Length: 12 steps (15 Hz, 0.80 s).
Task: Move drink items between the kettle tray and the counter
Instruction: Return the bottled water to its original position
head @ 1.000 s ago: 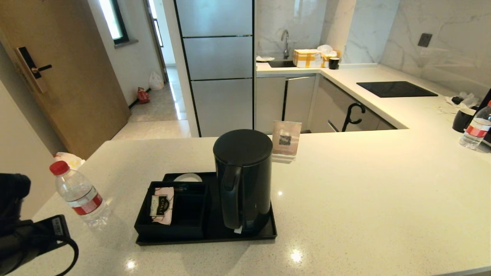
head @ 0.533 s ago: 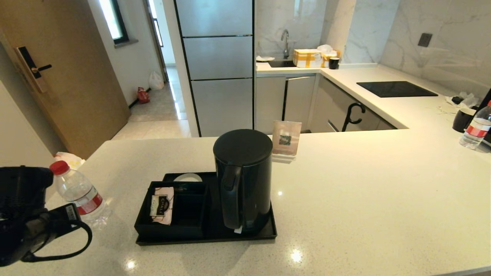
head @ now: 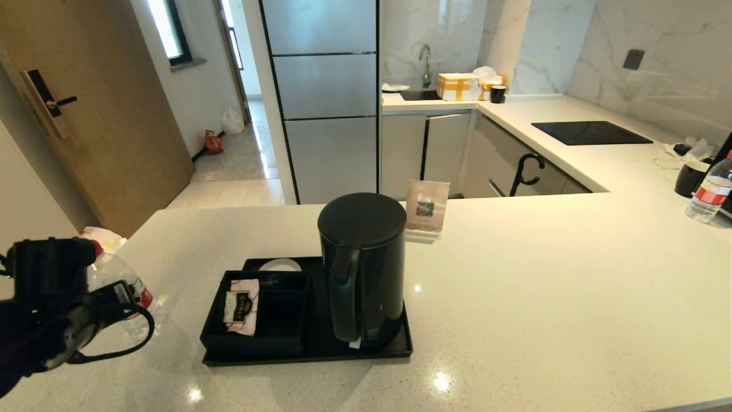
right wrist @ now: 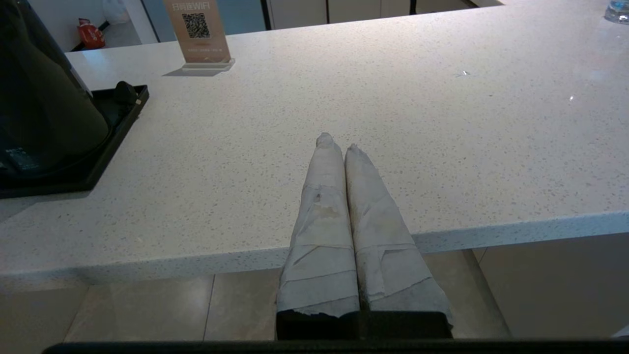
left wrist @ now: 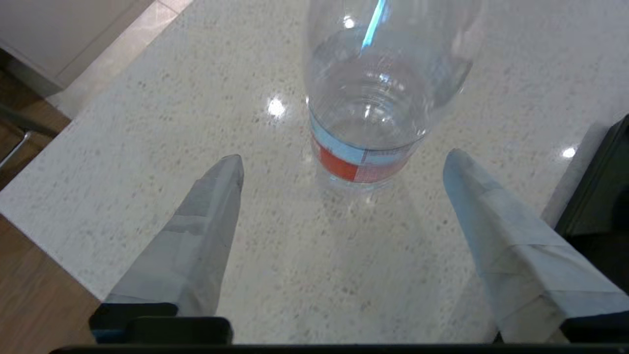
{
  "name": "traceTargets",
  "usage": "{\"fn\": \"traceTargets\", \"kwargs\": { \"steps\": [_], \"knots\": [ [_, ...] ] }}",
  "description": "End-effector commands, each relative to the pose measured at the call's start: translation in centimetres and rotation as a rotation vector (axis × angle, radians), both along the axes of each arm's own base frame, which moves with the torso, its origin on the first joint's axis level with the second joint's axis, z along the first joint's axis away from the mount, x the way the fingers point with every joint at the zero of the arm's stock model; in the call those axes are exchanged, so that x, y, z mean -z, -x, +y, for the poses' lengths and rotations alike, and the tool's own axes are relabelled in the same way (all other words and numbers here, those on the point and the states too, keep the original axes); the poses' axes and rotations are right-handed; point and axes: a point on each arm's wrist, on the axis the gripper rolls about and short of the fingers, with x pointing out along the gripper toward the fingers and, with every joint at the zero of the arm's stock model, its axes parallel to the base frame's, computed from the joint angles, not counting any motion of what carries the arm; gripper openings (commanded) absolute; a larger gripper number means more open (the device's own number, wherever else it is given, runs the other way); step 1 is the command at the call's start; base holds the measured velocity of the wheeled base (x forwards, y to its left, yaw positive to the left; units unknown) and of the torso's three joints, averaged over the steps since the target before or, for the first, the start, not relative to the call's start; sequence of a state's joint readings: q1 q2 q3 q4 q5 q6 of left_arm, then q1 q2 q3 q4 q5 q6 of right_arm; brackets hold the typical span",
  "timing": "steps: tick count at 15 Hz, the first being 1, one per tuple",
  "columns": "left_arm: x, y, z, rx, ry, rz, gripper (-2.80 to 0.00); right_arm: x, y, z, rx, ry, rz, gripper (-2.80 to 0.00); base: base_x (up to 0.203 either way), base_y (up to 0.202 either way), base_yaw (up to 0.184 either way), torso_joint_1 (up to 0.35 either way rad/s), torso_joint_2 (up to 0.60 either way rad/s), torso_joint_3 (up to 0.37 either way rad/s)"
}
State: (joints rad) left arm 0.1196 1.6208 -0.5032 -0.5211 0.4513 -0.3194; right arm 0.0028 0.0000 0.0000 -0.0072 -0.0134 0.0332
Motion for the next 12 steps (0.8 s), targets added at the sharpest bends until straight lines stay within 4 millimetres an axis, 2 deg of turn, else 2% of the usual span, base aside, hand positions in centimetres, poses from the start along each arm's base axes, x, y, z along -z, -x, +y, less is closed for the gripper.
{"fn": "traceTargets", "kwargs": {
  "steps": [1, 12],
  "knots": [
    [0.6, -0.9, 0.1, -0.007, -0.015, -0.009, 0.0, 0.0, 0.0, 0.0, 0.001, -0.001, 0.001, -2.8, 0.0, 0.0, 0.0, 0.0, 0.0, 0.0],
    [1.4, -4.0, 1.0, -0.068, -0.115, -0.081, 0.0, 0.0, 0.0, 0.0, 0.0, -0.001, 0.0, -2.8, 0.0, 0.0, 0.0, 0.0, 0.0, 0.0]
  ]
}}
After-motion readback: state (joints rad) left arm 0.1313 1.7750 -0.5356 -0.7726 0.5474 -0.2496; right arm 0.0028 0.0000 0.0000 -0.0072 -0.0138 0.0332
